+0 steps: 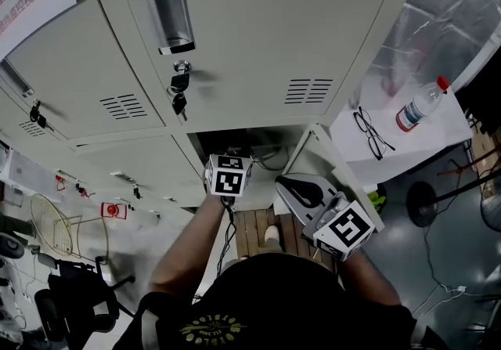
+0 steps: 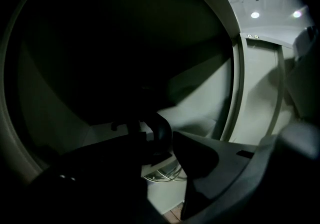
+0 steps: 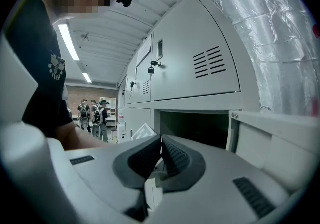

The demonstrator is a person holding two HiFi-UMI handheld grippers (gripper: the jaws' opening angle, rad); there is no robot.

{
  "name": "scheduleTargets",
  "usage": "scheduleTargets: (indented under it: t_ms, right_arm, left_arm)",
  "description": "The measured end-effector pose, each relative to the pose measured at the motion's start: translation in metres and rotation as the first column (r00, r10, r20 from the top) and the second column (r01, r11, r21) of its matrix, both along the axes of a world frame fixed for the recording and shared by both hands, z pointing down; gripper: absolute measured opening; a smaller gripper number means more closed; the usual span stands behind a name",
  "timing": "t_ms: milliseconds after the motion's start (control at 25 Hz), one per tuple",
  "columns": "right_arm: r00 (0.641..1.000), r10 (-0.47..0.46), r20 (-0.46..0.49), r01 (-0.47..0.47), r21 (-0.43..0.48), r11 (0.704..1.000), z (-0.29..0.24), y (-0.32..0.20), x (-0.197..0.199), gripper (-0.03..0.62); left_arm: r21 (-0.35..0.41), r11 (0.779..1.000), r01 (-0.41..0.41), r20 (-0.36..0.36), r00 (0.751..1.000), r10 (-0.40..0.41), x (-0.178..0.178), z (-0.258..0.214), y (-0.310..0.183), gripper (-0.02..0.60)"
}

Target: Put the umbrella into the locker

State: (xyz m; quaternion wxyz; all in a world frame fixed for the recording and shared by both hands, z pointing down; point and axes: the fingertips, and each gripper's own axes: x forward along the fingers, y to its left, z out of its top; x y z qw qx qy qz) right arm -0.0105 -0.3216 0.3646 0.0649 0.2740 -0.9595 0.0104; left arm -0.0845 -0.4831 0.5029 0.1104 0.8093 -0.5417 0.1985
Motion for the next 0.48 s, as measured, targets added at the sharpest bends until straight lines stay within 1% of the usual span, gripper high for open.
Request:
scheduleTargets:
  t_ms: [40, 80, 200, 360, 480]
  right_arm:
    - [1.000, -0.002, -0.001, 0.002, 0.002, 1.000, 0.000, 0.000, -0.001, 0.029]
    - [1.000, -0.004, -0.003, 0.004, 0.002, 1.000, -0.001, 0.000, -0.001, 0.029]
    - [1.000, -0.009, -0.012, 0.009, -0.006, 1.000, 0.001, 0.000, -0.003, 0.029]
    - [1.000, 0.013, -0.005, -0.013, -0.015, 1.000, 0.000, 0.000, -0.003, 0.029]
    - [0.999, 0.035, 0.004, -0.035, -0.011, 0.999, -0.004, -0.001, -0.001, 0.029]
  left_arm:
    - [-0.004, 1.000, -0.006, -0.003, 1.000, 0.006, 0.001, 0.002, 0.002, 0.200]
    - [-0.008, 1.000, -0.012, -0.006, 1.000, 0.012, 0.002, 0.003, 0.005, 0.232]
    - [-0.002, 1.000, -0.024, -0.019, 1.000, 0.024, 0.003, 0.001, 0.014, 0.272]
    - [0.043, 0.999, -0.031, -0.045, 0.998, 0.033, 0.001, -0.014, 0.029, 0.279]
    - [0.064, 0.997, -0.040, -0.054, 0.998, 0.044, -0.004, -0.025, 0.044, 0.278]
